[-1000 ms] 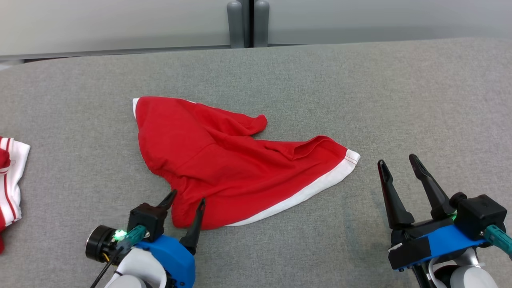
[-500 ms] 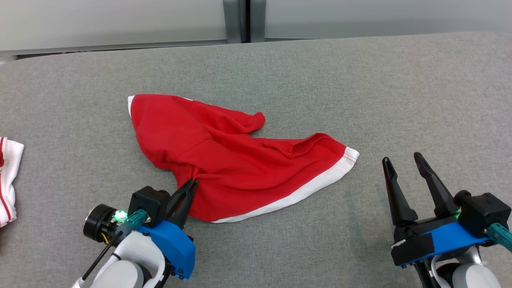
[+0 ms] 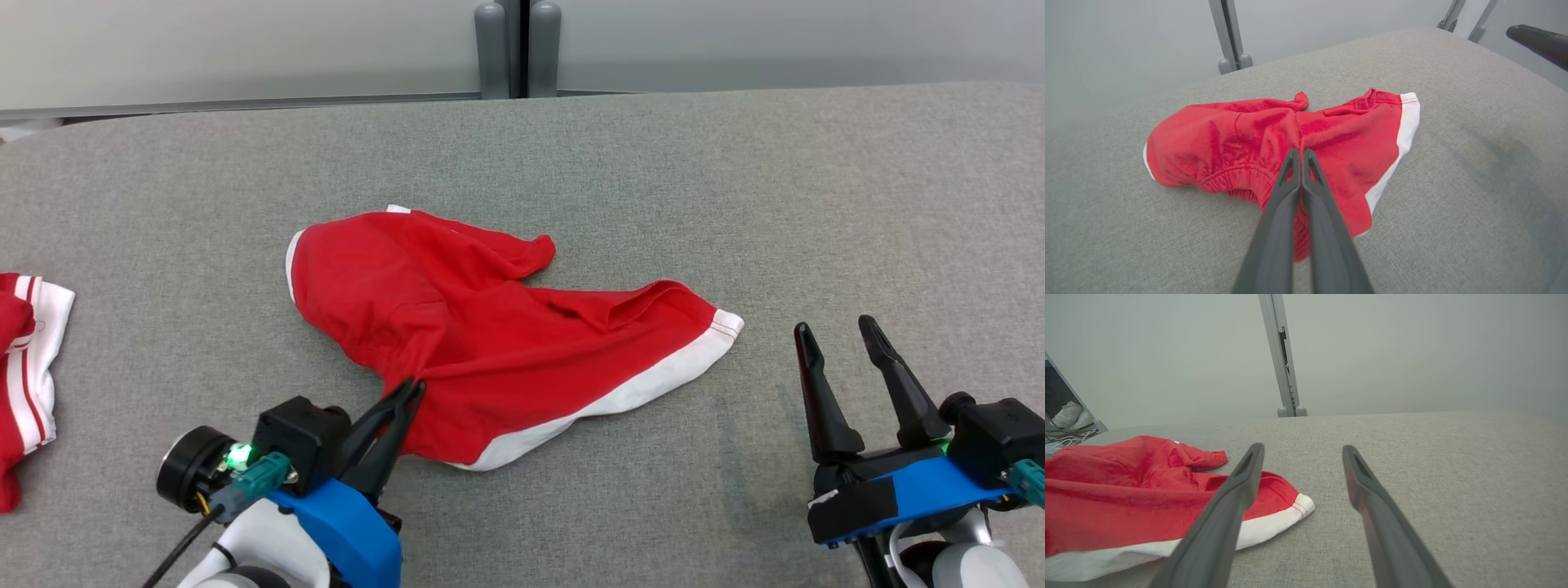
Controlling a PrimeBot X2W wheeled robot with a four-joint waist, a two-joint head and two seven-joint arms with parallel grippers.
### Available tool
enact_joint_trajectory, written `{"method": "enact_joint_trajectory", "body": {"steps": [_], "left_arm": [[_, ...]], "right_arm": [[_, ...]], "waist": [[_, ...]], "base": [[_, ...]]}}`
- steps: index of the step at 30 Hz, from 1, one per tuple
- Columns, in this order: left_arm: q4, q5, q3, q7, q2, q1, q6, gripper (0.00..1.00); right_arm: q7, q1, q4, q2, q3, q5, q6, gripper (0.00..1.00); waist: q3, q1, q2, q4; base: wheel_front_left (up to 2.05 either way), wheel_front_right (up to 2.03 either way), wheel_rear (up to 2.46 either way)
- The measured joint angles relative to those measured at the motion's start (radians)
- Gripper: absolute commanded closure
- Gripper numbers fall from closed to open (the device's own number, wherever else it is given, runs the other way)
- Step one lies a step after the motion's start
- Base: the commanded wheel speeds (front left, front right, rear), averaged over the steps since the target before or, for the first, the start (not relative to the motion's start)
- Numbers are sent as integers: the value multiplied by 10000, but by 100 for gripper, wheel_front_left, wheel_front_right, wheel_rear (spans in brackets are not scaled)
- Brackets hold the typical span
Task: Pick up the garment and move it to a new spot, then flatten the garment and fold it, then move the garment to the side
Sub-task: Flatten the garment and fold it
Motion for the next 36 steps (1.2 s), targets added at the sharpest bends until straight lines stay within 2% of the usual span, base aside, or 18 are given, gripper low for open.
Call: {"method": "enact_joint_trajectory", "body": {"steps": [5, 11, 22, 34, 35, 36], "left_arm": [[-75, -274, 255, 109, 92, 15, 79, 100], [548, -715, 529, 82, -12, -210, 65, 100], [2683, -1409, 920, -309, -550, -1409, -385, 100], [5461, -1043, 752, -2092, -1342, -2509, -907, 100], [5637, -988, 694, -2284, -1421, -2524, -911, 84], [5776, -890, 671, -2545, -1492, -2528, -909, 18]], "right_arm": [[-13, -15, 40, 25, 2, 15, 0, 0], [-12, -79, 40, 38, 29, -109, 0, 0], [0, -311, -52, 58, 82, -107, 0, 0], [-113, -406, -59, 71, 82, -215, 0, 0], [-115, -409, -58, 69, 69, -213, 0, 0], [-115, -412, -48, 69, 58, -215, 0, 0]], "waist": [[32, 0, 0, -38], [198, 0, 0, -221], [817, 1, 1, -547], [1127, 1, 1, -708], [1118, 2, 1, -696], [1103, 2, 1, -678]], "base": [[0, 0, 0], [0, 0, 0], [0, 0, 0], [0, 0, 0], [0, 0, 0], [0, 0, 0]]}}
